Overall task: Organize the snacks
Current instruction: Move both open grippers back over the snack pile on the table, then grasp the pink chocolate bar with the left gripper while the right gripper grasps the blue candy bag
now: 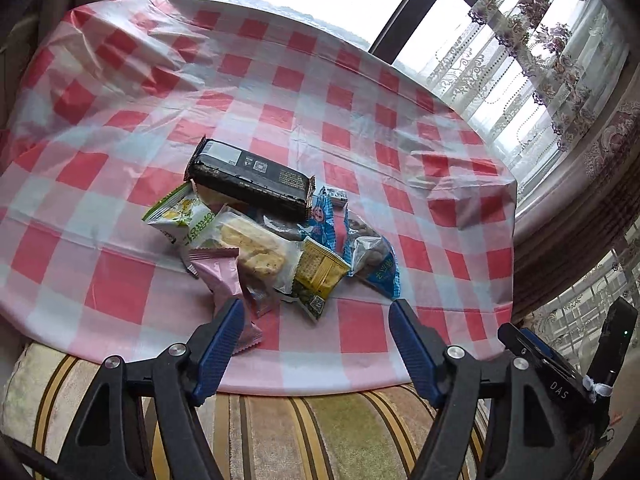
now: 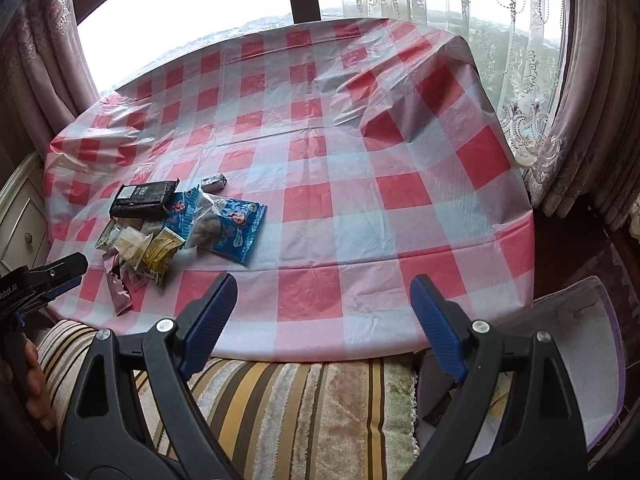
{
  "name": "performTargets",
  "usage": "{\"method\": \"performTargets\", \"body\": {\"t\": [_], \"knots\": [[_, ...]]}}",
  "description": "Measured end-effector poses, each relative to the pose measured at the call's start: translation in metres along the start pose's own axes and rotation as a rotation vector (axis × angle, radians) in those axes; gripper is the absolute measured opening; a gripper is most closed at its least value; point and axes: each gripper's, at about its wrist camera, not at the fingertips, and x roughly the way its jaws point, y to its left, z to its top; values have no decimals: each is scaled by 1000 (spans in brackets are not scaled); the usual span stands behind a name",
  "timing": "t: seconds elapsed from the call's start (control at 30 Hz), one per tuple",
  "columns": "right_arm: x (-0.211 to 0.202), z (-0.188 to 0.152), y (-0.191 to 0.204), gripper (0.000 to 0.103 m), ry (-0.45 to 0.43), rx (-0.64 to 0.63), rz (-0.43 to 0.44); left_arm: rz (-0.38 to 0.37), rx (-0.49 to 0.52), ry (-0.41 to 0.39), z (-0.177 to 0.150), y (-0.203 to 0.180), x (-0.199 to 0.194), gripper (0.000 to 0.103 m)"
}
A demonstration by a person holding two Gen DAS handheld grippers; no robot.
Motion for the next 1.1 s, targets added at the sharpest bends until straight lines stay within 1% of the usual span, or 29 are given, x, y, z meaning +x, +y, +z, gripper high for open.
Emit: {"method": "performTargets", "body": {"t": [0.13,0.17,0.23,0.37,0.63,0.7,0.8,0.87,1.0,1.1], "knots": [[12,6,18,90,19,-53,34,16,-74,42,2,24,9,67],[16,8,21,90,27,-52,45,21,-90,51,3,29,11,64],[24,11,26,90,42,-50,61,20,-118,71,4,38,16,62],[39,18,37,90,64,-41,85,24,-152,105,7,50,28,54],[69,35,62,90,84,-28,95,45,-161,148,12,61,46,50],[77,39,68,90,90,-17,96,46,-164,159,12,62,49,48],[93,44,77,90,110,-23,73,49,-166,171,11,63,53,44],[103,47,80,90,128,-13,80,50,-168,180,10,65,57,40],[123,51,90,90,159,-25,72,53,-156,177,11,64,58,38],[136,52,96,90,179,-38,63,54,-153,174,12,64,59,34]]}}
